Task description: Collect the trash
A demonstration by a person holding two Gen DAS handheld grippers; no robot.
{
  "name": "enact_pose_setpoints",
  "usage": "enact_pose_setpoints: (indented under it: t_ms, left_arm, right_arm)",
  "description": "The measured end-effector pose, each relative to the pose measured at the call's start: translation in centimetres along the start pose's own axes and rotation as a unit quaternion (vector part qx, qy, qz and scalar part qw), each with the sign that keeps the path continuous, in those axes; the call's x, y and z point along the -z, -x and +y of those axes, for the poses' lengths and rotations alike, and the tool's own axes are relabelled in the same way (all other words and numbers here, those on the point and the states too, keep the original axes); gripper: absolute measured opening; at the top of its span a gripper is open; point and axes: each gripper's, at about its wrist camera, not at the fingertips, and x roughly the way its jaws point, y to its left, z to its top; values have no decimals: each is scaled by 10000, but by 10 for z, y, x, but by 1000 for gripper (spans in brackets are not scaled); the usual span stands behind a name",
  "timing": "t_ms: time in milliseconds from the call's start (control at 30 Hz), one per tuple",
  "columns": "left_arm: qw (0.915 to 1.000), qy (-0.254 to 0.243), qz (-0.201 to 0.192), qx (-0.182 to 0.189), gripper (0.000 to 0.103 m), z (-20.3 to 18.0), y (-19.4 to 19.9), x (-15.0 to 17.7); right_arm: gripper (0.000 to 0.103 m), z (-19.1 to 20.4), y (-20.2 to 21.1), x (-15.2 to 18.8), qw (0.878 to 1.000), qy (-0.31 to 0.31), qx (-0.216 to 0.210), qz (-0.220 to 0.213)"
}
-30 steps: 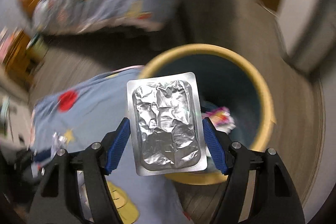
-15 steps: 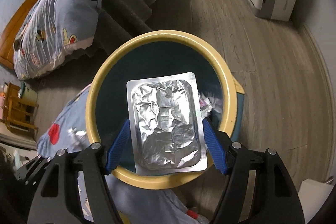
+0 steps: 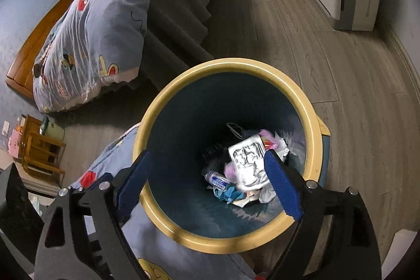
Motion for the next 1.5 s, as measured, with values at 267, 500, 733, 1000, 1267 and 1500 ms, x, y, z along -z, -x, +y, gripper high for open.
enact_pose_setpoints:
  t_ms: [267,500,733,1000,1267,1500]
  left_arm:
    - [9996,-157,-240,-81,63,-5,51,25]
    - [9982,9,-593,8,96,-16,100,34]
    - [9965,58,-770,-334,98,-26,115,44]
    - [9950,48,-560,-822,98,-26,95,46]
    - [9962,104,-524,-688,98,-25,91,48]
    - [9964,83,-543,-648,98,-27,92,48]
  right_arm:
    - [85,10,40,18,9888,1293,724,-180]
    - [95,5,80,37,9726,2089,909,-463]
    - [97,-5,99,49,9672,2320,812,-639]
    - [97,-2,96,56,9611,2557,878,-567]
    - [97,-1,89,58,9590,2621,941,-525]
    - [97,3,84,59,9570,2691,986,-457]
